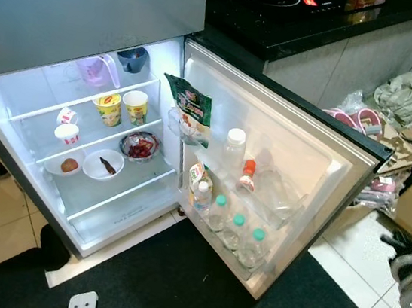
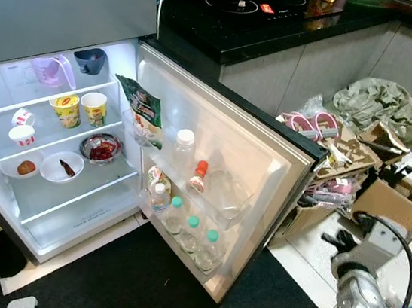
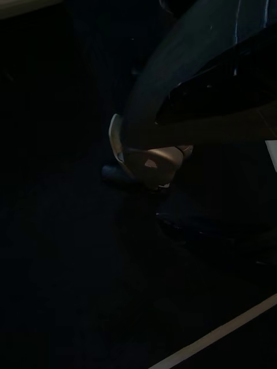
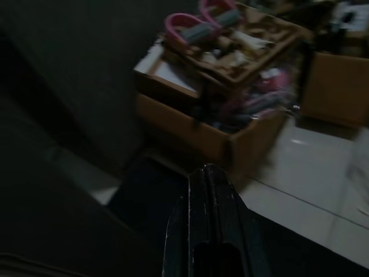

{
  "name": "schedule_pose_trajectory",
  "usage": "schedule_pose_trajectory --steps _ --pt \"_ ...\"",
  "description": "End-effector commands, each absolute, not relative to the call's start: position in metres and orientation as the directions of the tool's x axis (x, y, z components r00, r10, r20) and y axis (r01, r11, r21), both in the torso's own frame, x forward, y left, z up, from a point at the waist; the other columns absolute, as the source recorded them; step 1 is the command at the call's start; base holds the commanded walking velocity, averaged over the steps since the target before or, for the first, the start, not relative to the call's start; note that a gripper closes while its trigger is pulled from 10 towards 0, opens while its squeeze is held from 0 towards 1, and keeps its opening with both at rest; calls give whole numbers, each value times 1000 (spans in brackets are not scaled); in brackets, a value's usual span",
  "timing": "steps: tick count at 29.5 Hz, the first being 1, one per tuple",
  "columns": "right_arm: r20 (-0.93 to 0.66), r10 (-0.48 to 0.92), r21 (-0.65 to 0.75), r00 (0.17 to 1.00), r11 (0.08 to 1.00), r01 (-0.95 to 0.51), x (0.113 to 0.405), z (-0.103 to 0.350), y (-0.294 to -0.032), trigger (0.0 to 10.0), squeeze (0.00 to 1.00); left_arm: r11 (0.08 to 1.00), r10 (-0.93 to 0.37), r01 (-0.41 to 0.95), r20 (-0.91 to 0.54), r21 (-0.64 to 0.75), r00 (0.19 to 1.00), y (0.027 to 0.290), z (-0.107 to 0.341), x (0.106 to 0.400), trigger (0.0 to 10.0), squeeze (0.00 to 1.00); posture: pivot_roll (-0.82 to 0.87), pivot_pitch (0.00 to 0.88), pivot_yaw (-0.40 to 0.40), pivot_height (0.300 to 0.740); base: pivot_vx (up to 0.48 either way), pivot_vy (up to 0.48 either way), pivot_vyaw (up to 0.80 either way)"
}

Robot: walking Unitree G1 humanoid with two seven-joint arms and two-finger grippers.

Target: Restocking fridge

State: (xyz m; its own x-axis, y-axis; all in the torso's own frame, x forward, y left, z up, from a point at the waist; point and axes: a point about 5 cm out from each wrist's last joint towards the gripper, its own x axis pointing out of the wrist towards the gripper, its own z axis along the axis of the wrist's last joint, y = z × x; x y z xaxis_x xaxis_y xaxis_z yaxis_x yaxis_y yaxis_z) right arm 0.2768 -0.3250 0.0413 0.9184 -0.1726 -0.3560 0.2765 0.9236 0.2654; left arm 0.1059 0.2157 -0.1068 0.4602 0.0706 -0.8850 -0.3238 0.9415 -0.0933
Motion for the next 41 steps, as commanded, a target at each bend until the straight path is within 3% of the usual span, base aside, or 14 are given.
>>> schedule_pose_trajectory --steps 1,5,9,12,15,21,22,27,31,37,39,40,41 --pt "-304 -74 348 950 920 183 285 47 -316 10000 0 937 77 -336 -886 -92 457 218 -107 103 10000 0 -40 0 -6 740 0 0 0" --pt "-218 152 431 964 901 -44 293 54 -299 10000 0 937 73 -336 -884 -98 462 217 -107 105 10000 0 -41 0 -3 740 0 0 0" --pt "-179 379 443 908 855 -269 293 54 -278 10000 0 938 72 -333 -885 -97 460 218 -107 104 10000 0 -50 0 7 740 0 0 0" --pt "-159 450 453 879 824 -340 294 54 -270 10000 0 938 72 -333 -886 -96 459 218 -107 104 10000 0 -52 0 7 740 0 0 0" --pt "-127 632 468 764 717 -516 293 52 -247 10000 0 938 74 -333 -885 -95 460 218 -107 105 10000 0 -50 0 10 740 0 0 0" --pt "-124 859 494 497 488 -720 283 39 -197 10000 0 939 73 -331 -883 -96 463 219 -106 106 10000 0 -57 0 16 740 0 0 0" --pt "-124 859 494 497 488 -720 283 39 -197 10000 0 939 73 -331 -883 -96 463 219 -106 106 10000 0 -57 0 16 740 0 0 0" --pt "-91 956 501 278 285 -817 272 32 -150 10000 0 940 70 -328 -885 -96 461 218 -107 105 10000 0 -52 0 20 740 0 0 0" --pt "-101 977 511 189 214 -832 265 28 -136 10000 0 939 70 -330 -885 -97 460 217 -107 105 10000 0 -52 0 20 740 0 0 0" --pt "-241 957 522 159 266 -810 252 9 -141 10000 0 939 70 -330 -885 -97 460 217 -107 105 10000 0 -48 0 18 740 0 0 0" --pt "-389 893 520 227 416 -746 243 -9 -157 10000 0 940 71 -328 -886 -95 459 217 -107 105 10000 0 -49 0 18 740 0 0 0" --pt "-389 893 520 227 416 -746 243 -9 -157 10000 0 940 71 -328 -886 -95 459 217 -107 105 10000 0 -49 0 18 740 0 0 0" --pt "-563 749 473 349 639 -606 234 -28 -180 10000 0 942 70 -323 -887 -92 456 216 -107 105 10000 0 -50 0 16 740 0 0 0"
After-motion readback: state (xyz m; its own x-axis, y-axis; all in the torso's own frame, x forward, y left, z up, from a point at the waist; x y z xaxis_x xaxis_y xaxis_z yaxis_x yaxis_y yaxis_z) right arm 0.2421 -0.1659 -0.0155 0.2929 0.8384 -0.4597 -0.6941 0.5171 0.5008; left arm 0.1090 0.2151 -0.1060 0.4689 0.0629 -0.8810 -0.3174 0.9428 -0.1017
